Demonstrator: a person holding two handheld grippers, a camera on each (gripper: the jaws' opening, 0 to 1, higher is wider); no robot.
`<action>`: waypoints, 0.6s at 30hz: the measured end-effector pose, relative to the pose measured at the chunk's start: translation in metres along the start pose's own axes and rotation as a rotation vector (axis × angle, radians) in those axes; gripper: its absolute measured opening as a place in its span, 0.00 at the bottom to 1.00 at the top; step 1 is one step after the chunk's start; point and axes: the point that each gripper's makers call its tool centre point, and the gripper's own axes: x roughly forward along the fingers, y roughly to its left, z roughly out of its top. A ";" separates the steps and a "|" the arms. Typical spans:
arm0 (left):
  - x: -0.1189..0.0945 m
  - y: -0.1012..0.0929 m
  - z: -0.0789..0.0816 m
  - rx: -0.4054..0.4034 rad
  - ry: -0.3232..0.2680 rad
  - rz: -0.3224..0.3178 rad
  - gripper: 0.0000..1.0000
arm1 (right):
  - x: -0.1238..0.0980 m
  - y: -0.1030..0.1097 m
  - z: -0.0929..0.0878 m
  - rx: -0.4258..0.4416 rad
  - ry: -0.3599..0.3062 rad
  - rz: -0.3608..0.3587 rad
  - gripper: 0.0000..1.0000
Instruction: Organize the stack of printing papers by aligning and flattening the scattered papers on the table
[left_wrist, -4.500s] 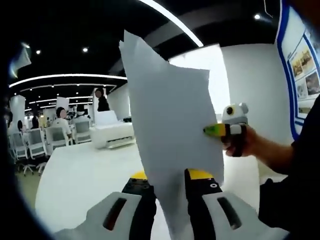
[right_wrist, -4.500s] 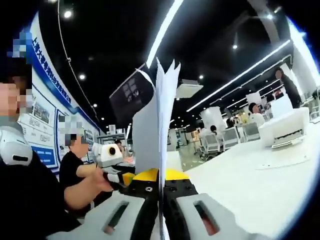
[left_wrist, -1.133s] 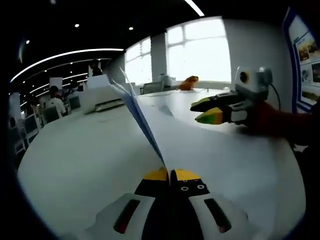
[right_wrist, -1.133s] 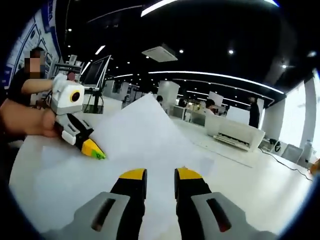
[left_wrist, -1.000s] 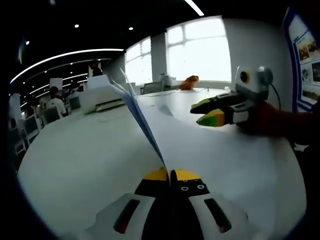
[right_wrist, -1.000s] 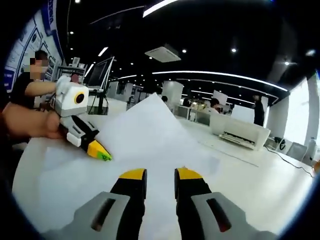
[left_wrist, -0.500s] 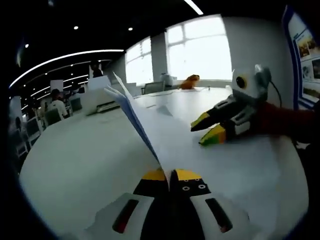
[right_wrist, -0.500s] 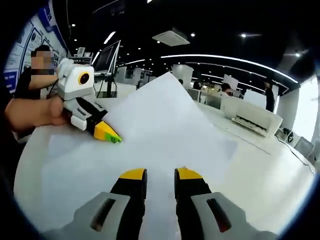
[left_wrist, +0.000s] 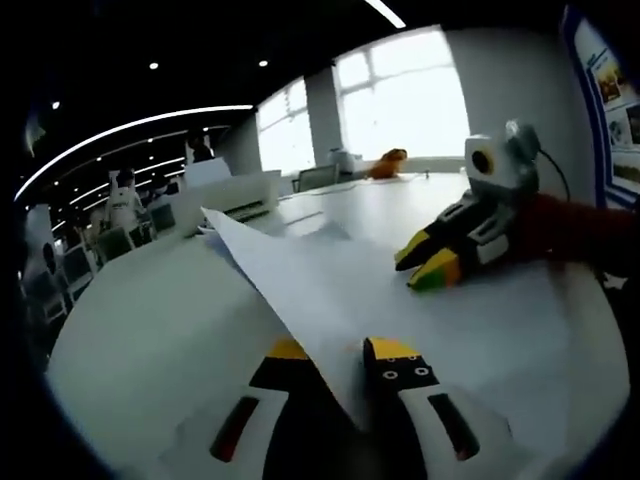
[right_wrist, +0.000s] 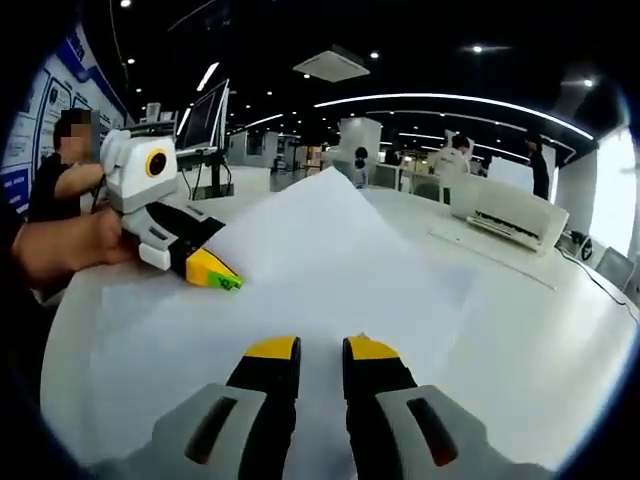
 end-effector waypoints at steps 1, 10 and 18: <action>-0.001 0.001 0.000 0.006 -0.002 0.006 0.25 | 0.000 0.000 0.000 0.000 0.000 0.002 0.13; -0.027 0.004 -0.003 0.000 -0.028 0.046 0.32 | 0.001 0.000 0.000 0.006 0.000 0.015 0.13; -0.052 0.015 -0.001 -0.053 -0.087 0.091 0.32 | 0.001 0.000 0.000 0.001 -0.002 0.012 0.13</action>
